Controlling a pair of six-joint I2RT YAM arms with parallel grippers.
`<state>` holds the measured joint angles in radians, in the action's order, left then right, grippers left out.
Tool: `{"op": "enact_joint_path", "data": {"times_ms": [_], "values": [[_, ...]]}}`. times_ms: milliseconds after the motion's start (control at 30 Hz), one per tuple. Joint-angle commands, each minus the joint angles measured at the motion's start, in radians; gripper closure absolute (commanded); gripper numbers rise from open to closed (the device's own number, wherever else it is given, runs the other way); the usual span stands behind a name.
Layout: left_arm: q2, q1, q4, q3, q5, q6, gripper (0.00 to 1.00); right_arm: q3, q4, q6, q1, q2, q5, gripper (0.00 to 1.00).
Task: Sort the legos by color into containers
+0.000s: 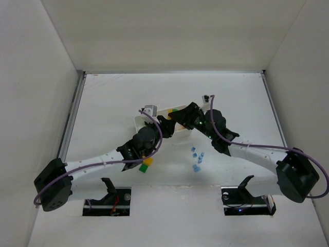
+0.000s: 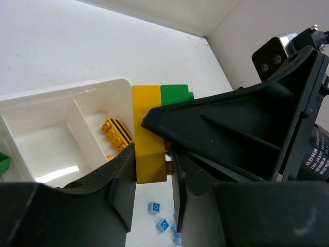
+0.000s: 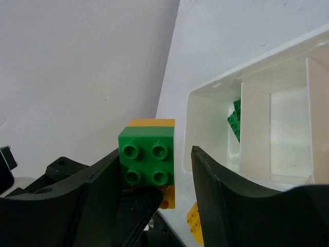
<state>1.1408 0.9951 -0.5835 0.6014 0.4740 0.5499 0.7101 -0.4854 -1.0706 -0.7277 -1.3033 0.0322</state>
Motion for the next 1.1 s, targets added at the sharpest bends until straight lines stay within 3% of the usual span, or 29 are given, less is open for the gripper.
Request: {"op": "enact_joint_path", "data": {"times_ms": [0, 167, 633, 733, 833, 1067], "values": [[-0.044, 0.007, -0.047, -0.018, 0.020, -0.016, 0.88, -0.009, -0.027, 0.011, 0.004, 0.030, -0.006, 0.38], [-0.062, 0.007, -0.010, -0.026, 0.015, -0.016, 0.88, -0.023, -0.015, 0.046, 0.034, 0.062, -0.006, 0.35], [-0.064, 0.021, 0.020, -0.034, 0.011, -0.018, 0.88, -0.003, 0.027, 0.089, 0.052, 0.076, 0.023, 0.44], [-0.062, 0.021, 0.020, -0.032, 0.011, -0.018, 0.88, 0.008, 0.024, 0.083, 0.049, 0.072, 0.046, 0.48], [-0.062, 0.021, 0.020, -0.035, 0.011, -0.018, 0.88, 0.012, 0.024, 0.081, 0.047, 0.075, 0.048, 0.58], [-0.059, 0.018, 0.019, -0.029, 0.011, -0.018, 0.88, 0.023, 0.015, 0.069, 0.046, 0.053, 0.097, 0.47]]}}
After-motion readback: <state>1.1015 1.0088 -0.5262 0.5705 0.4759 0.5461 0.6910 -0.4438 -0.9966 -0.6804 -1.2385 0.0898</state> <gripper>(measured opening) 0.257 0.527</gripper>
